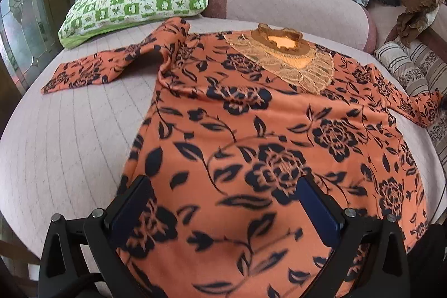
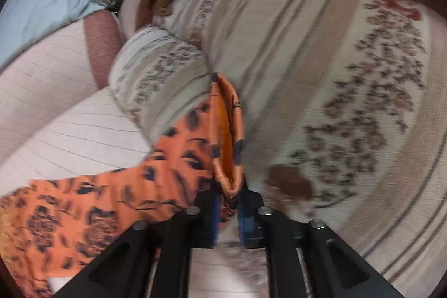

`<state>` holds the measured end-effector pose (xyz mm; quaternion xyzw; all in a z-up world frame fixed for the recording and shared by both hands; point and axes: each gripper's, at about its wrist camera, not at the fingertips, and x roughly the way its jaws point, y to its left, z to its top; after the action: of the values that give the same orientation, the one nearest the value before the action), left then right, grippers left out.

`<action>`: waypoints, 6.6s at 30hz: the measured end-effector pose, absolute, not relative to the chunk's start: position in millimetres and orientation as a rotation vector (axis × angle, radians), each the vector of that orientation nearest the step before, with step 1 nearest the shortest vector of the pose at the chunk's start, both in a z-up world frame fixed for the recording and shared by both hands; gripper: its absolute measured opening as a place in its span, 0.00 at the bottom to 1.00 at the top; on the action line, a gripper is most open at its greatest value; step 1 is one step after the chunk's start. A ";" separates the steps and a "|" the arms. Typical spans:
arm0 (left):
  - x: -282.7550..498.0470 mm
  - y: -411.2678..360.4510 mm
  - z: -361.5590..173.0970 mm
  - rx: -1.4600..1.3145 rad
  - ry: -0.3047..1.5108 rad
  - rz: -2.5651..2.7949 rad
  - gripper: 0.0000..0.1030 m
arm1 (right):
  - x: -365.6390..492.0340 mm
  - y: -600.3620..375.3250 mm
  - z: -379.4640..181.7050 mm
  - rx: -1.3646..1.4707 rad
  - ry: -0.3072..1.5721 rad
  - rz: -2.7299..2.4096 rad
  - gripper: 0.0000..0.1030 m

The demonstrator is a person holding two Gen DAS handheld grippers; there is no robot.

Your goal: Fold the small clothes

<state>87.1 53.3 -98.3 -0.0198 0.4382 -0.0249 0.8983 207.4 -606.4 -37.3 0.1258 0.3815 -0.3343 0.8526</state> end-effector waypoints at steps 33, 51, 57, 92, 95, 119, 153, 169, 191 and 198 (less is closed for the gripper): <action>165.0 90.3 -69.4 -0.345 0.872 -0.138 1.00 | 230.0 -264.8 -51.7 0.337 0.823 0.249 0.86; 318.8 58.4 -86.5 -0.243 1.024 -0.018 0.03 | 160.4 -349.7 -92.1 0.502 0.730 0.216 0.86; 313.1 37.5 -51.8 -0.022 0.842 0.001 0.03 | 155.9 -359.9 -87.9 0.529 0.696 0.203 0.86; 314.1 54.2 -119.6 -0.033 0.930 -0.004 0.24 | 356.1 -396.2 -124.3 0.673 0.976 0.080 0.07; 310.0 66.8 -106.6 -0.105 0.948 -0.036 0.24 | 347.8 -387.7 -119.3 0.641 0.931 0.028 0.15; 237.7 437.8 -122.1 -0.951 0.743 0.448 0.68 | 168.0 -261.3 -87.5 0.311 0.838 0.197 0.75; 232.6 48.9 -37.1 -0.014 0.811 -0.155 0.61 | 131.9 -365.3 -75.9 0.598 0.750 0.116 0.80; 275.3 191.1 -93.6 -0.271 0.925 0.018 0.62 | 326.9 -333.6 -83.4 0.427 0.976 0.185 0.80; 330.6 192.8 -128.6 -0.160 0.985 0.111 0.00 | 350.0 -306.7 -109.9 0.189 1.029 0.081 0.13; 289.2 161.7 -80.9 -0.142 0.830 -0.050 0.36 | 322.5 -311.7 -81.4 0.254 0.865 0.061 0.17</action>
<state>289.2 161.7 -80.9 -0.0689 0.4030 -0.0241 0.9123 322.5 -311.7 -81.4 0.1226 0.4180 0.0293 0.8997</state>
